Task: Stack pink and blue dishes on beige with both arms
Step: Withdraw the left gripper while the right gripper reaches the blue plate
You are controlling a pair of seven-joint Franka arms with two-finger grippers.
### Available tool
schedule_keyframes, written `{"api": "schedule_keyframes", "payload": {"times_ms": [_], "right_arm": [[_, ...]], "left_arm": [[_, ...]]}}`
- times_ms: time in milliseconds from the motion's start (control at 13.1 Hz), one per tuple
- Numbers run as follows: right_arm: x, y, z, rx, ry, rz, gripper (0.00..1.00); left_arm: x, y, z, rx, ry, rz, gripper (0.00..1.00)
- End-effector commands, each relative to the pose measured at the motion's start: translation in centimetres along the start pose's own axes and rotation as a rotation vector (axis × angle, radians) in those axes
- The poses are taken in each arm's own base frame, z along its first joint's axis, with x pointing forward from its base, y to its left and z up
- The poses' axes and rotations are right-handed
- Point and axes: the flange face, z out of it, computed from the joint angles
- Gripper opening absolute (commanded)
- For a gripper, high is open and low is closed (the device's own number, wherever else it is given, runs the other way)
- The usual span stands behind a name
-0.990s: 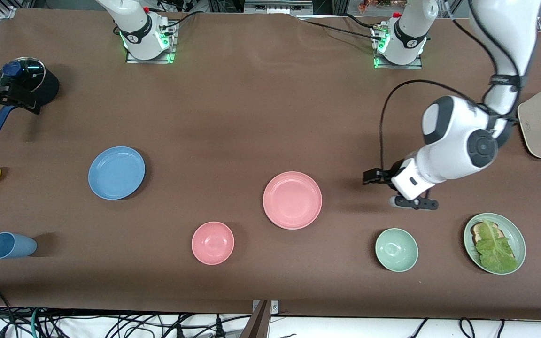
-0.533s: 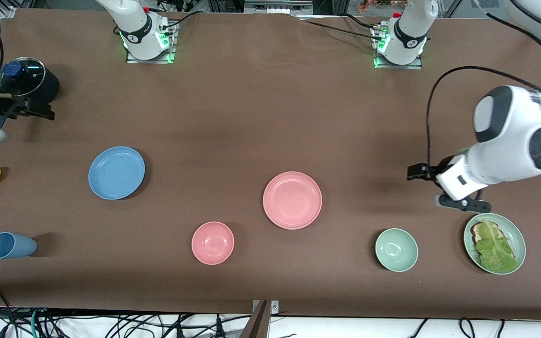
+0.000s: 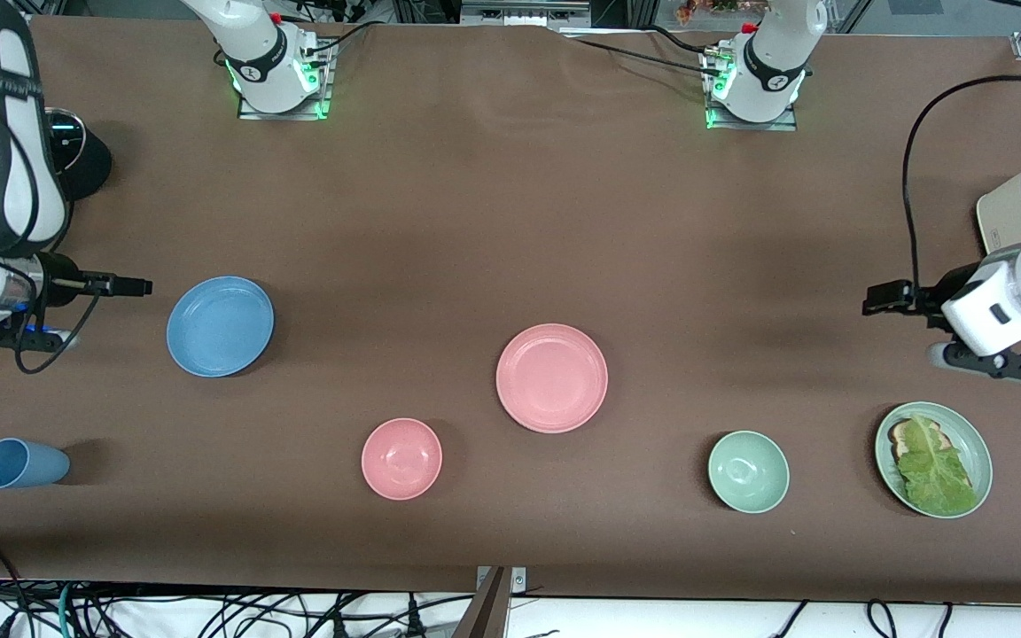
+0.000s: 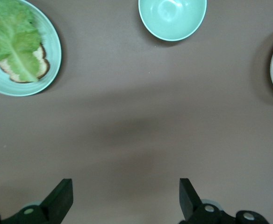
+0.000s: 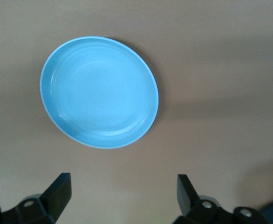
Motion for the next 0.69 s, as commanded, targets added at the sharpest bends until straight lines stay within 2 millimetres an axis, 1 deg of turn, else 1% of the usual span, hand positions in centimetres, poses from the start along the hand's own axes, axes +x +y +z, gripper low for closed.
{"api": "schedule_keyframes", "payload": {"times_ms": [0, 76, 152, 228, 305, 381, 457, 533, 609], "right_arm": [[1.6, 4.7, 3.7, 0.109, 0.017, -0.036, 1.0], [1.9, 6.1, 4.9, 0.152, 0.027, -0.045, 1.0], [2.4, 6.7, 6.1, 0.193, 0.026, -0.046, 0.99], [2.9, 6.8, 7.3, 0.218, 0.026, -0.037, 0.99], [3.5, 7.0, 8.5, 0.226, 0.041, -0.021, 0.99], [3.9, 7.0, 9.6, 0.246, 0.044, -0.006, 0.99], [4.2, 6.8, 10.5, 0.28, 0.041, 0.011, 0.98], [4.5, 6.8, 11.6, 0.295, 0.034, 0.021, 0.97], [4.8, 7.0, 12.6, 0.291, 0.036, 0.029, 0.96]], "left_arm": [[-2.2, 1.2, -3.6, 0.078, 0.019, -0.004, 1.0], [-3.0, 1.6, -5.2, 0.088, 0.046, -0.004, 1.0], [-3.8, 1.8, -6.6, 0.09, 0.07, -0.009, 1.0], [-4.8, 2.1, -7.9, 0.096, 0.079, -0.012, 1.0], [-5.9, 2.9, -8.8, 0.104, 0.062, -0.011, 1.0], [-6.9, 3.7, -9.2, 0.112, 0.03, -0.01, 1.0], [-7.5, 4.6, -9.4, 0.117, 0.014, 0.0, 1.0], [-7.9, 5.9, -10.1, 0.129, 0.029, 0.016, 1.0], [-7.8, 5.8, -10.2, 0.113, 0.034, -0.011, 1.0]]}}
